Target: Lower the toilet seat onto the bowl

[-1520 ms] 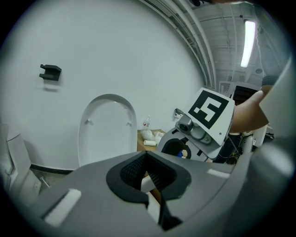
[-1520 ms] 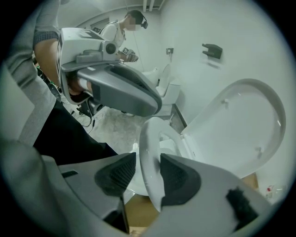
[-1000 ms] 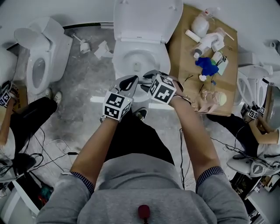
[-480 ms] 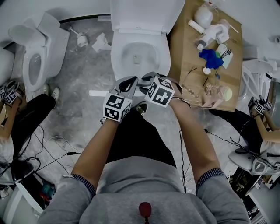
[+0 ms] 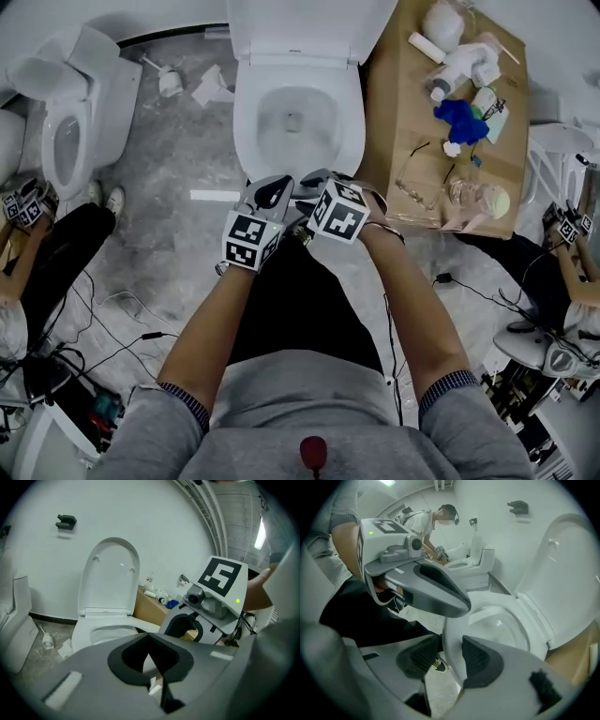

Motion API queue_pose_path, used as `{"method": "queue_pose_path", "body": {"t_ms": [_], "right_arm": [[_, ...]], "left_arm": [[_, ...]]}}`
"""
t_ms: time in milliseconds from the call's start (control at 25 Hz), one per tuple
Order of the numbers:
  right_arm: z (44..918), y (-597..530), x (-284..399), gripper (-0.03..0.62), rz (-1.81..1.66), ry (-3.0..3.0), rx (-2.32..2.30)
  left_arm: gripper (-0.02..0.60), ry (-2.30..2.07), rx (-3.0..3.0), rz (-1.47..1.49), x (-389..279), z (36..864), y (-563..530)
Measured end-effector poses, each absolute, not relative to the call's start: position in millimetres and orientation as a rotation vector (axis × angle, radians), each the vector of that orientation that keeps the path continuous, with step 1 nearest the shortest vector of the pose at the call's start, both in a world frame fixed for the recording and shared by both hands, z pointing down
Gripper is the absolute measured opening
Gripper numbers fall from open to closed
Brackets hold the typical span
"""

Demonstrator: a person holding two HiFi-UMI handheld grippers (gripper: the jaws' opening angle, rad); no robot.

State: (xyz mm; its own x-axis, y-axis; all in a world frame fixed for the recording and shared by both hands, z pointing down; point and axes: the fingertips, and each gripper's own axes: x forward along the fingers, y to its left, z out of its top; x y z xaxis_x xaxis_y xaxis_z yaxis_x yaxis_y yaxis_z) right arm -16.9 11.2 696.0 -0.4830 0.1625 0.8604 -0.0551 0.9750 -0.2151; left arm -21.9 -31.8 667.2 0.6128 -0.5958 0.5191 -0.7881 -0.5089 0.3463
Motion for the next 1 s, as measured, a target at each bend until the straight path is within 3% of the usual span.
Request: {"method": "queue_pose_path", "body": {"t_ms": [1000], "right_arm": [[773.7,47.8,-15.2,0.175,0.414,-2.054,-0.011]], "left_arm": [[0.006,-1.045,2.217,0.568,-40.6,763.3,-2.1]]}}
